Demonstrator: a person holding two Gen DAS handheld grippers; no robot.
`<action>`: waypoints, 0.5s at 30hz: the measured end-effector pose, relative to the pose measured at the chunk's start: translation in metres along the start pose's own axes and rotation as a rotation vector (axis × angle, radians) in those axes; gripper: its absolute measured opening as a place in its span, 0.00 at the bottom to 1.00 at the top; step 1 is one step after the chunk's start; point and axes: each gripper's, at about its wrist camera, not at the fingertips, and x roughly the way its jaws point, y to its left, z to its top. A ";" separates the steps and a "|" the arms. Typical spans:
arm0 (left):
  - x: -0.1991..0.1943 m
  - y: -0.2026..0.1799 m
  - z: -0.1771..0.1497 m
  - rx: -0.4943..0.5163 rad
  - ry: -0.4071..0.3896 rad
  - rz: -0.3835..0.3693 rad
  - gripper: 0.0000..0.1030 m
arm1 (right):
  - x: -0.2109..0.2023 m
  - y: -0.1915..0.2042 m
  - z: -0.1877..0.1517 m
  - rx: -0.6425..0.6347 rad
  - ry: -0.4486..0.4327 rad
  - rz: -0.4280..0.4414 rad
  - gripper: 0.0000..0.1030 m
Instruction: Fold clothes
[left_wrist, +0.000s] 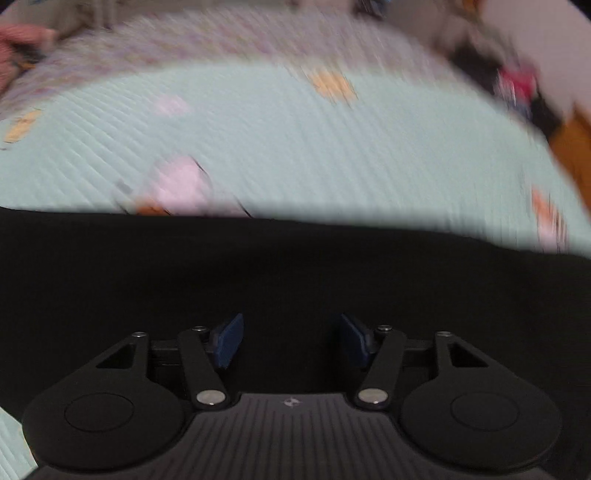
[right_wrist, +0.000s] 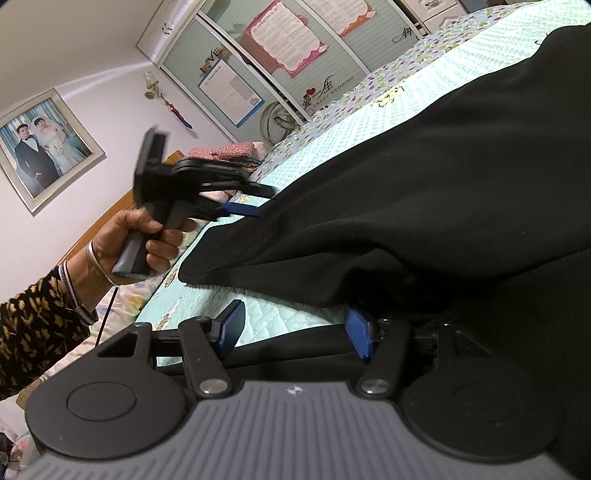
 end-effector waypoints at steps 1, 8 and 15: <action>-0.002 -0.009 -0.012 0.055 -0.002 0.028 0.62 | 0.000 0.001 0.001 -0.003 0.005 -0.003 0.59; -0.034 0.019 -0.072 0.099 -0.005 0.087 0.71 | -0.009 0.030 0.022 -0.076 0.116 0.009 0.60; -0.063 0.011 -0.066 -0.057 -0.142 0.041 0.69 | 0.003 0.044 0.127 -0.149 -0.042 -0.058 0.69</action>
